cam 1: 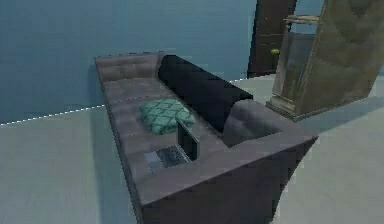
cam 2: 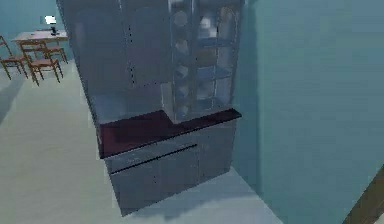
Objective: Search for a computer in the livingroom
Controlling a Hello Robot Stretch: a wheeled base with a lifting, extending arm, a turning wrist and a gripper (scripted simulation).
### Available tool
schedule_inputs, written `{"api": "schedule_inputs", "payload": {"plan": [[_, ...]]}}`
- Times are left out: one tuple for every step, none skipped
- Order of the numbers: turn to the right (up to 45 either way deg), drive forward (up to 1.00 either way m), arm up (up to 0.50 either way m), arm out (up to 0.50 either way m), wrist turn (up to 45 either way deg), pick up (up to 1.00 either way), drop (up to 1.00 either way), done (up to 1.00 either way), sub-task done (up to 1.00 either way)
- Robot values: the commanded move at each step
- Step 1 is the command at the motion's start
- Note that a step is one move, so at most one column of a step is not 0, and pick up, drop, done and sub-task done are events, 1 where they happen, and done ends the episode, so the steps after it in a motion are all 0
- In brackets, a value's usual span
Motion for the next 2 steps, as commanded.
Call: {"api": "schedule_inputs", "payload": {"plan": [[0.0,0.10,0.00,0.00,0.0,0.00,0.00,0.00,0.00],[0.0,0.00,0.00,0.00,0.0,0.00,0.00,1.00,0.00]]}}
